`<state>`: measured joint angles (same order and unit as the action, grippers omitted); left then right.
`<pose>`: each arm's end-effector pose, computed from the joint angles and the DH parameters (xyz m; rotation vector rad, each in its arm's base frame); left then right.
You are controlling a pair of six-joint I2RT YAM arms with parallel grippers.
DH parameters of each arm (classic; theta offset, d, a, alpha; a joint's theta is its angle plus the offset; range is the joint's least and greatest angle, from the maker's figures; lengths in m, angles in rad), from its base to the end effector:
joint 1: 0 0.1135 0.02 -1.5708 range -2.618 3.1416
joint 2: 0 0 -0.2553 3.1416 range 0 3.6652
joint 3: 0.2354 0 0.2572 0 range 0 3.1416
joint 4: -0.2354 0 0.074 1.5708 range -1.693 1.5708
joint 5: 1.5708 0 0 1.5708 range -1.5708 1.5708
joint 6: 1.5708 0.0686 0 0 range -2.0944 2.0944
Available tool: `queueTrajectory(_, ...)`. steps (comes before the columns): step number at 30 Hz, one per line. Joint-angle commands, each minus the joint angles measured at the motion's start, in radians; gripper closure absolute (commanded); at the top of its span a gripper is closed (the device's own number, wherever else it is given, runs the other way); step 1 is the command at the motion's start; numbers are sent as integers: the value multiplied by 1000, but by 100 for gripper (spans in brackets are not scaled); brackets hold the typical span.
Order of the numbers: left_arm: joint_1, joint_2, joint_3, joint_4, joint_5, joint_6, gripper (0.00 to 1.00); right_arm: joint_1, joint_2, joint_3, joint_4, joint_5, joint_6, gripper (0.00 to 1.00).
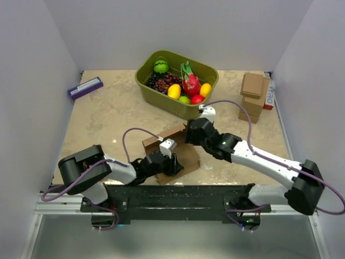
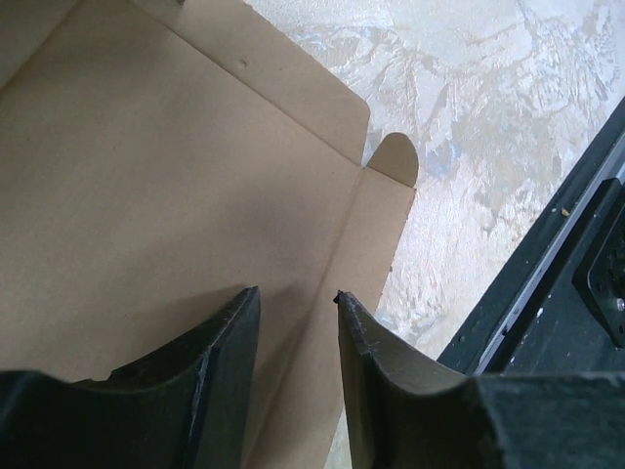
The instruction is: Fold the paper box
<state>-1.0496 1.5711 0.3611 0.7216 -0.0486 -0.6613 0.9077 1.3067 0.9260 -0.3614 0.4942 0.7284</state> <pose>0.1475 -0.2501 0.0891 0.3957 2.1803 -0.9700 0.2146 0.2218 0.2319 0.0464 2.2274 0.3289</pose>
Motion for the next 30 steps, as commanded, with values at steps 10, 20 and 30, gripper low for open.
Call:
queueTrajectory(10,-4,-2,-100,-102,136,80,59,-253,-160,-207,200,-176,-240,32)
queueTrajectory(20,-4,-8,-117,-65,193,104,59,-250,-116,-369,591,-402,-388,35)
queueTrajectory(30,6,12,-125,-37,262,118,60,-250,-101,-460,779,-554,-489,37)
